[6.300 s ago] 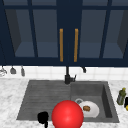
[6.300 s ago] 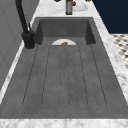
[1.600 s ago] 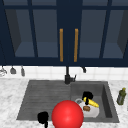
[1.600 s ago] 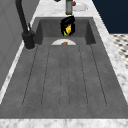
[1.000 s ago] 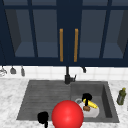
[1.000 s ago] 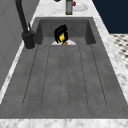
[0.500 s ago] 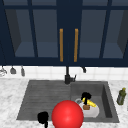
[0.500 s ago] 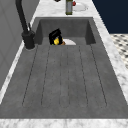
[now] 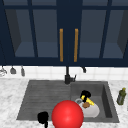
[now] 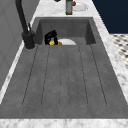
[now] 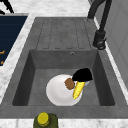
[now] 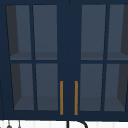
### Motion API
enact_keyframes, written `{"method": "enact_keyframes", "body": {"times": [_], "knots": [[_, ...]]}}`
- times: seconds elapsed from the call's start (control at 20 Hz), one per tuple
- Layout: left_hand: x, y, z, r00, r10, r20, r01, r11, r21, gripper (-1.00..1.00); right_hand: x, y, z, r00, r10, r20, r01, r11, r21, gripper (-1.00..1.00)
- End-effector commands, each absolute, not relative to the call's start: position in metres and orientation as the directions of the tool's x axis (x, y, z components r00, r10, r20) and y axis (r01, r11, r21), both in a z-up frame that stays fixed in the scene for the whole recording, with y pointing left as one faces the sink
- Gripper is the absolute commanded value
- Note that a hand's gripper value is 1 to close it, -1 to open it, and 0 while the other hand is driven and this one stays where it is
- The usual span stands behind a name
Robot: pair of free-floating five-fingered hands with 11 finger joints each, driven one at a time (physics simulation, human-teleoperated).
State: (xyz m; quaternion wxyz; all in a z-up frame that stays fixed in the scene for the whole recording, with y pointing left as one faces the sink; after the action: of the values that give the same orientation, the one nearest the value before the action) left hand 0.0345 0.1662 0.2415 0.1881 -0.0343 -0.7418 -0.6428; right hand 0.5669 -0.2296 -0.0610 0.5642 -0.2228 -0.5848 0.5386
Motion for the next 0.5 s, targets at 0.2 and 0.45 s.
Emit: {"method": "enact_keyframes", "body": {"times": [0.2,0.45], "knots": [[0.034,0.166,0.242,-0.927,-0.191,0.323,0.293,0.171,0.941,0.00,0.530,-0.264,-0.021,-0.334,0.856,0.394,-0.275,0.311,-0.910,1.00],[0.034,0.166,0.242,-0.927,-0.191,0.323,0.293,0.171,0.941,0.00,0.526,-0.265,-0.018,-0.353,0.876,0.329,-0.275,0.239,-0.931,1.00]]}}
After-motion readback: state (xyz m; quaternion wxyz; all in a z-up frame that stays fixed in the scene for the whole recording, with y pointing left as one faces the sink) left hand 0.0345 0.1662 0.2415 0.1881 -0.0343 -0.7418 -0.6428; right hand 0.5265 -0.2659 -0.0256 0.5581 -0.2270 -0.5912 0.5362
